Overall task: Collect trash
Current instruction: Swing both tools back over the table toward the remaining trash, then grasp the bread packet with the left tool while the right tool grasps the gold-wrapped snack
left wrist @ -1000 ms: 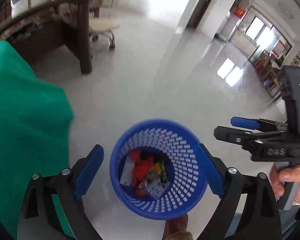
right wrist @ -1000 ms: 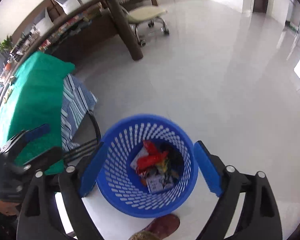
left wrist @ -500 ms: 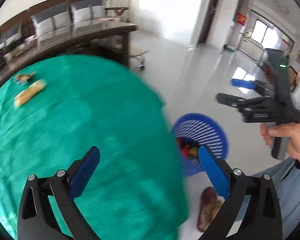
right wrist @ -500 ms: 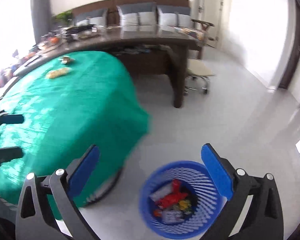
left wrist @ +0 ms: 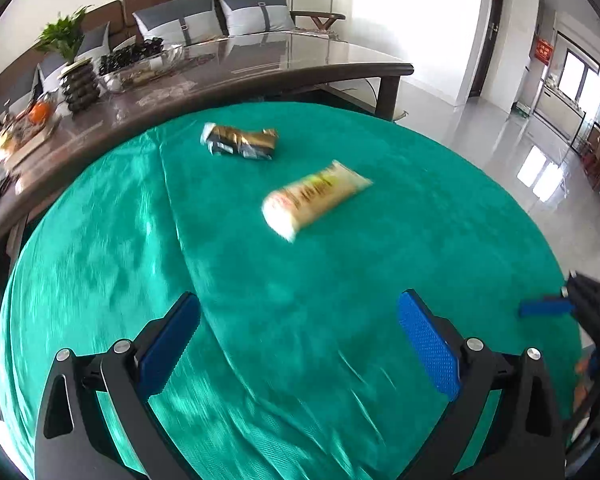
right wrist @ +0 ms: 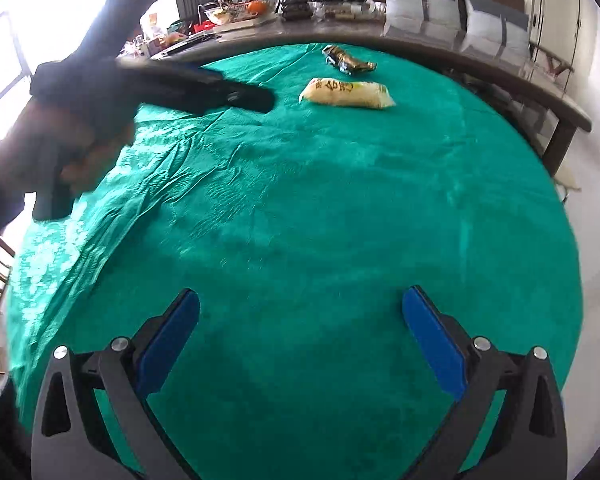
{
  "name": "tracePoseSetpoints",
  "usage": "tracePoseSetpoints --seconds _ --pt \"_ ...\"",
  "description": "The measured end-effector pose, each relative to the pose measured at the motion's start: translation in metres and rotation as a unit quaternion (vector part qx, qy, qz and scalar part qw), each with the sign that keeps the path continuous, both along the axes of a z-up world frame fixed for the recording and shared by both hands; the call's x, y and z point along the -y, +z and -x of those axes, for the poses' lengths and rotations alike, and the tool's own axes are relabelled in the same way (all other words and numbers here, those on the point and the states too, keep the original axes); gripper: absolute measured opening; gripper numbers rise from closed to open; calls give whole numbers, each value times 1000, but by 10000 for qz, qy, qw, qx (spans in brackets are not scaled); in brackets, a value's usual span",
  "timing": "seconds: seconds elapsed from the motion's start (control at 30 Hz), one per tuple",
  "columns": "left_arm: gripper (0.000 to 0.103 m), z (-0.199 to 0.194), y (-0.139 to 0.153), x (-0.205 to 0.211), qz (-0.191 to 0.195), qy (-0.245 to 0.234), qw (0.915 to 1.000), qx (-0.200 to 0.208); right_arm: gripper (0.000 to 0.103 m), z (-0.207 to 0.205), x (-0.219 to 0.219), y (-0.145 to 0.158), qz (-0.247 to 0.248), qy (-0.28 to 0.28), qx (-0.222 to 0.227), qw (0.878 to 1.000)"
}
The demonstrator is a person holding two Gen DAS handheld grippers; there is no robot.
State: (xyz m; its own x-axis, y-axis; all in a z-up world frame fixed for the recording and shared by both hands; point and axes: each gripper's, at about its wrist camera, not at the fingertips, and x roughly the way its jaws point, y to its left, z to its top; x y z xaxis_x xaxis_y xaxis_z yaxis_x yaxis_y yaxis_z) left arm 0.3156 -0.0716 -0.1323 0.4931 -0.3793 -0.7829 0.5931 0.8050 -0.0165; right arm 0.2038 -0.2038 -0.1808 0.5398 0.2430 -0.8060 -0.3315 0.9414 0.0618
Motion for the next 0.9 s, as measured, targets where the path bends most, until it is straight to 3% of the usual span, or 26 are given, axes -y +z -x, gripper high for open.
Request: tracePoseSetpoints --seconds 0.17,0.33,0.43,0.5,0.6,0.63,0.67,0.73,0.9 --pt "98 -55 -20 43 -216 -586 9980 23 99 5 3 -2 -152 -76 22 9999" --pt "99 -83 -39 70 -467 -1189 9918 68 98 8 -8 -5 155 -122 54 9998" --pt "99 -95 -40 73 -527 -1201 9913 -82 98 9 -8 -6 146 -125 55 9998" --pt "91 -95 -40 74 -416 -1234 9912 -249 98 11 -8 -5 156 -130 59 9998" --pt "57 -82 -35 75 -294 -1474 9884 -211 98 10 -8 -6 131 -104 46 9998" --pt "32 -79 -34 75 -269 -1475 9884 -230 98 9 -6 -5 68 -64 27 10000" --pt "20 -78 -32 74 -217 -1416 9892 -325 98 6 -4 -3 -42 2 1 10000" --pt "17 -74 -27 64 -99 -1169 9923 -395 98 -7 10 3 -266 40 13 9996" --pt "17 -56 -9 -9 512 -100 9969 -582 98 -100 29 24 84 188 540 9983"
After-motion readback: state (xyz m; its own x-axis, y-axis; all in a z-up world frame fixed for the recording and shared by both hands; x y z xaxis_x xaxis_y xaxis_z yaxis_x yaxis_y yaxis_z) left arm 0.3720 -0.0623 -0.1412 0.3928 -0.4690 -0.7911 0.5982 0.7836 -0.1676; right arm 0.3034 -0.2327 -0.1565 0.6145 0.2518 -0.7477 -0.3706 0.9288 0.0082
